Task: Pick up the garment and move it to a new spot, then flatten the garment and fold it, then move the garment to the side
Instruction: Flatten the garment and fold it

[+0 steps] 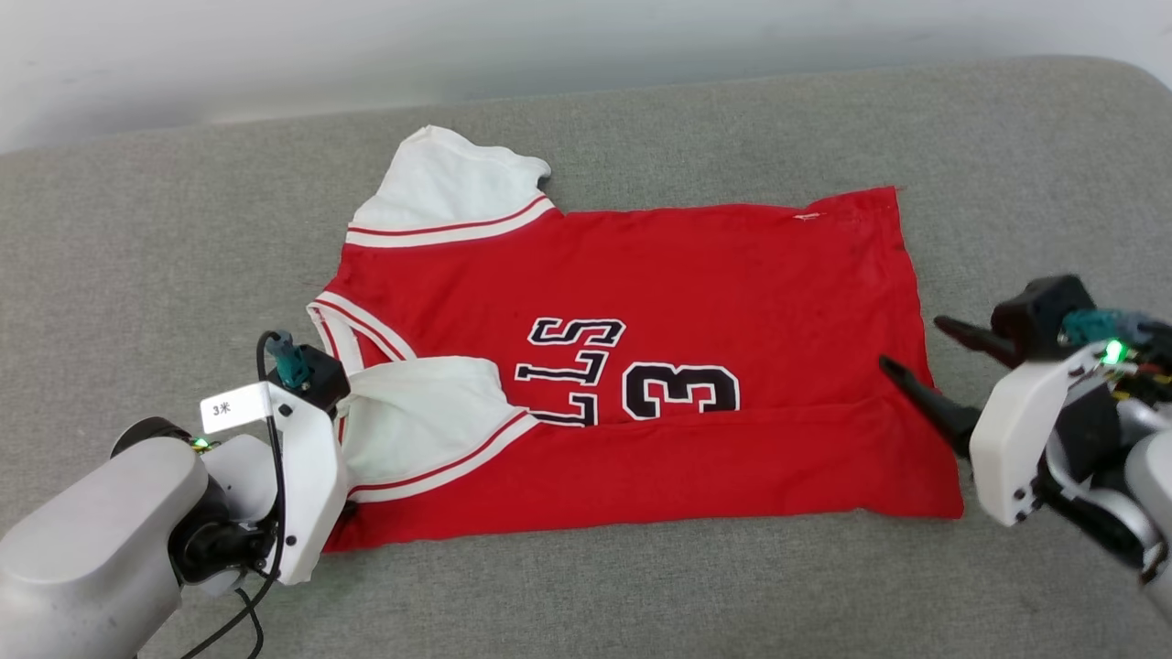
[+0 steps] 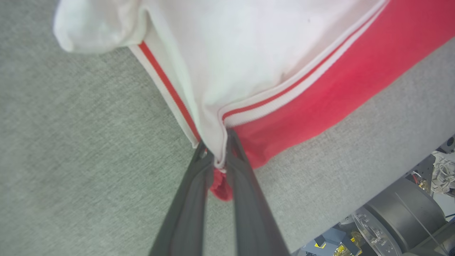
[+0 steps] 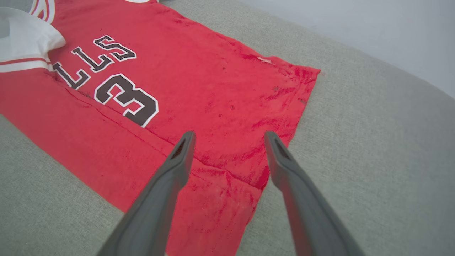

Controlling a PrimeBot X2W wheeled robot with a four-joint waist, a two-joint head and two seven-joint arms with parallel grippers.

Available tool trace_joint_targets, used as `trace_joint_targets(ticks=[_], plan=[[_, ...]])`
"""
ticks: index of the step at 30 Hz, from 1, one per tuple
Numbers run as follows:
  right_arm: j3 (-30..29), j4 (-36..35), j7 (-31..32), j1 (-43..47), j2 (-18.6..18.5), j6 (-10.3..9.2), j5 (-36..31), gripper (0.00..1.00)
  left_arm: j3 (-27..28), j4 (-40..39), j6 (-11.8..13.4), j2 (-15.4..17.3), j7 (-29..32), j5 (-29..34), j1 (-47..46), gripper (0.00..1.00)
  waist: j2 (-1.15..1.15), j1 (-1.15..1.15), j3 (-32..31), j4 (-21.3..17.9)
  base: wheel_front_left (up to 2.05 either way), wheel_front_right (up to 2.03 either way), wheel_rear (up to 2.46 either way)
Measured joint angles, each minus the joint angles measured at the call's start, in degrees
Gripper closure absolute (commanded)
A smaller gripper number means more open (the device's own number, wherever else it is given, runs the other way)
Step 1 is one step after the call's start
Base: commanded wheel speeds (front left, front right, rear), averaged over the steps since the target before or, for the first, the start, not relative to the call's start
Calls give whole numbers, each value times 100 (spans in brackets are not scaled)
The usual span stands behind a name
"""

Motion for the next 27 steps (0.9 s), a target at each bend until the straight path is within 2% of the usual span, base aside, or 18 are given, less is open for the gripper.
trace_joint_targets(ticks=[4, 10, 13, 18, 20, 22, 27], plan=[[289, -152, 604, -505, -377, 0, 111, 0, -44, -80, -22, 22, -120, 67, 2, 100, 0, 0, -116, 37, 0, 0, 0], [1082, -303, 2526, -1138, -1061, 0, 834, 0, -62, -302, -44, 147, -247, 163, -26, 100, 0, 0, -162, 107, 0, 0, 0], [1265, -233, 3206, -1339, -1189, 0, 1193, 0, -52, -437, -44, 180, -296, 196, -75, 100, 0, 0, -109, 135, 0, 0, 0], [1313, 298, 3585, -1340, -982, 0, 1506, 0, -41, -608, -24, 213, -352, 259, -125, 100, 0, 0, 38, 197, 0, 0, 0], [1306, 564, 3524, -1260, -791, 0, 1529, 0, -40, -661, 3, 212, -370, 304, -140, 100, 0, 0, 109, 224, 0, 0, 0], [1315, 960, 3326, -1058, -450, 0, 1533, 0, -31, -733, 26, 210, -413, 323, -153, 100, 0, 0, 217, 253, 0, 0, 0], [1397, 1199, 3112, -987, -256, -14, 1566, 0, -22, -795, 45, 221, -430, 355, -193, 100, 0, -1, 346, 281, 0, 0, 0]])
